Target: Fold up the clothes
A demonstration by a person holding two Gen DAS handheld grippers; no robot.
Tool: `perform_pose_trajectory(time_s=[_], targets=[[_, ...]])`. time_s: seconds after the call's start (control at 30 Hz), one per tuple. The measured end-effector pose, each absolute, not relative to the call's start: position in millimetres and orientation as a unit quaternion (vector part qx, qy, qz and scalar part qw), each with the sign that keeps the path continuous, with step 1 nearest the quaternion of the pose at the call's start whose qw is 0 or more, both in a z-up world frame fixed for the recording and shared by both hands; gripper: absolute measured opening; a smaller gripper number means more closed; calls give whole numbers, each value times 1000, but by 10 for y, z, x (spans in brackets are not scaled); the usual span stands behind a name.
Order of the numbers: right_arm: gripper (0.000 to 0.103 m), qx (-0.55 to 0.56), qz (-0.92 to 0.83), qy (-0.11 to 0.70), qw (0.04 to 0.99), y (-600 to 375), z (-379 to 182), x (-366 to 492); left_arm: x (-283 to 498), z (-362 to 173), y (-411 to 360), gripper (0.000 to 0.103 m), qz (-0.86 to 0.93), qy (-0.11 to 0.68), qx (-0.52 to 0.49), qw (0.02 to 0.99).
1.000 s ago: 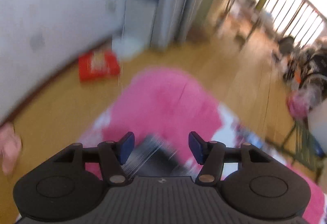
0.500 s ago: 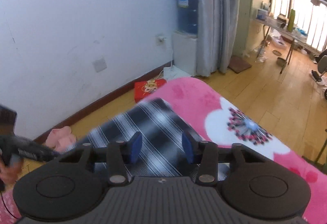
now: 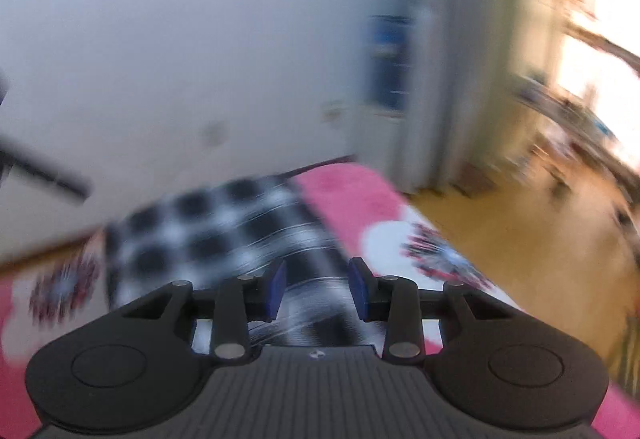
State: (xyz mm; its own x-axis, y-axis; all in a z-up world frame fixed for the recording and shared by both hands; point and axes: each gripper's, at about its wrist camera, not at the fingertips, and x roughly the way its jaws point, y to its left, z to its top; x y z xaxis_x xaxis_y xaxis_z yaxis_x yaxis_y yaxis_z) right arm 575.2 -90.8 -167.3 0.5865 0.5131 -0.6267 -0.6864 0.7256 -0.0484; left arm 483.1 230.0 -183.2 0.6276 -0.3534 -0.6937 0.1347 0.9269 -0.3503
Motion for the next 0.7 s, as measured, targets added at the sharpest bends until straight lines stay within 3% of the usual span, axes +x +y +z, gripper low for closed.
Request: perform_pose_trajectory(time_s=[0.1,0.17,0.43,0.7], targets=[[32,-188,335,328,863,-728,-2074,6048,4969,-2007,1691,47,-180,437,-68,879],[32,-154,324,343,868,-783,-2219,6263,5001,-2176,1395,47,-175,455,-10,873],[33,-23,297,323,898,-1500,-1816,6268,4792,-2053,1375,47,-171,440,7,882],[32,-123,287,356,881,-1147,-2240,6308,4822,-2230,1056,49,-202,436,47,876]])
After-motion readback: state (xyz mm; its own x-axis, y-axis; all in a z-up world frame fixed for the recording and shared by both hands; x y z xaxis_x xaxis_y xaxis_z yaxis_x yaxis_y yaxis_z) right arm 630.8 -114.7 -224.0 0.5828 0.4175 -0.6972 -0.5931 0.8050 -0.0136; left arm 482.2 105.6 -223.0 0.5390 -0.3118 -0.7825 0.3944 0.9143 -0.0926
